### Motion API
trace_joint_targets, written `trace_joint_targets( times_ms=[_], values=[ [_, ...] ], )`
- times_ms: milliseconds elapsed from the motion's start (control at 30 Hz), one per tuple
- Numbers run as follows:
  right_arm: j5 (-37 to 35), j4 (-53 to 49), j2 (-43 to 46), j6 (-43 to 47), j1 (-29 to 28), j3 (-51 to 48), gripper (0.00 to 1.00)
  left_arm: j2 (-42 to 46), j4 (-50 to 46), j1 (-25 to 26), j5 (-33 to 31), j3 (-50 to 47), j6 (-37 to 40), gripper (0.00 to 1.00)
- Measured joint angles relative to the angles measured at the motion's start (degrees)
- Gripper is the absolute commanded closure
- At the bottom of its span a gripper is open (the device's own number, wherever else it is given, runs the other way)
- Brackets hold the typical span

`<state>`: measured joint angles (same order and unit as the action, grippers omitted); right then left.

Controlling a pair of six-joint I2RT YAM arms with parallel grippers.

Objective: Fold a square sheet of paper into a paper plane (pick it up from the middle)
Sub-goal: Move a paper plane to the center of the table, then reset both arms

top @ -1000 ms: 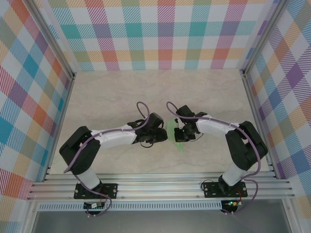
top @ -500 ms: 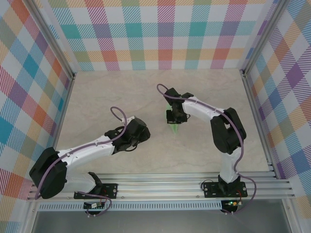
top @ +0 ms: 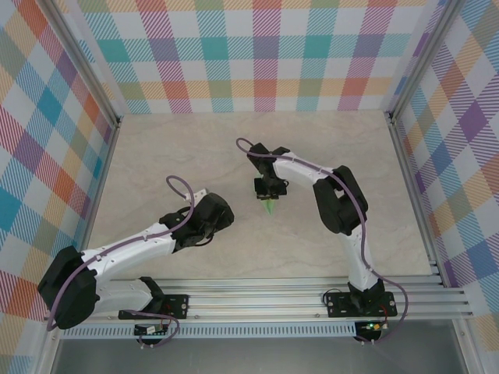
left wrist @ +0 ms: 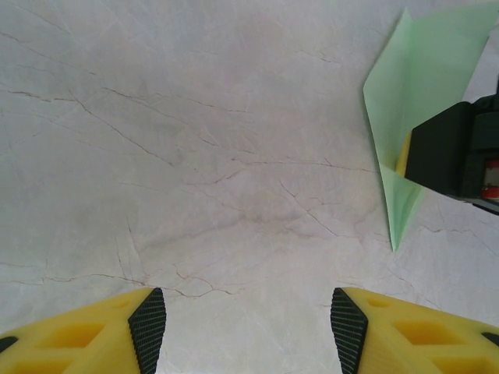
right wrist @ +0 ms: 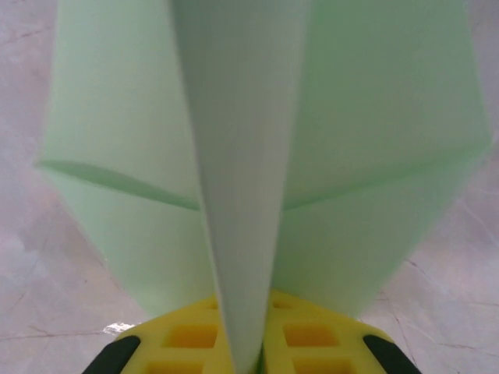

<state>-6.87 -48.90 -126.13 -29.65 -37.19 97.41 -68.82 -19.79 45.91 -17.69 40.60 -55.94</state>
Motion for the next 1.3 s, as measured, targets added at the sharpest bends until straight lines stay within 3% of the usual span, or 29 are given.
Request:
trace_joint_targets(
  times_ms=[267,667,900,1000,1167,1300],
  values=[
    [-0.2,-0.5,-0.3,-1.3,-0.1,0.5,0.83,0.0,0.0,-0.3,0.0,0.0,0.0,0.38],
    [-2.6,-3.3,4.0,0.1,-0.4,1.0,0.53,0.0,-0.6,-0.4,-0.9,0.0,0.2,0.36],
    [-5.1,-2.8,15.8,0.9,-0.4,-0.8,0.49,0.0,-1.3,-0.5,-1.6,0.0,0.9,0.33],
    [-8.2,-1.3,23.4,1.6,-0.4,-5.6,0.43,0.0,-1.6,-0.7,-2.1,0.0,2.2,0.29],
    [-19.1,4.1,40.1,3.2,-0.4,-18.5,0.15,0.9,-4.3,-0.8,-5.5,0.7,5.6,0.13],
    [-30.1,8.9,52.6,4.9,0.9,-29.4,0.05,2.4,-6.9,-1.4,-10.7,2.2,8.2,0.09]
  ],
)
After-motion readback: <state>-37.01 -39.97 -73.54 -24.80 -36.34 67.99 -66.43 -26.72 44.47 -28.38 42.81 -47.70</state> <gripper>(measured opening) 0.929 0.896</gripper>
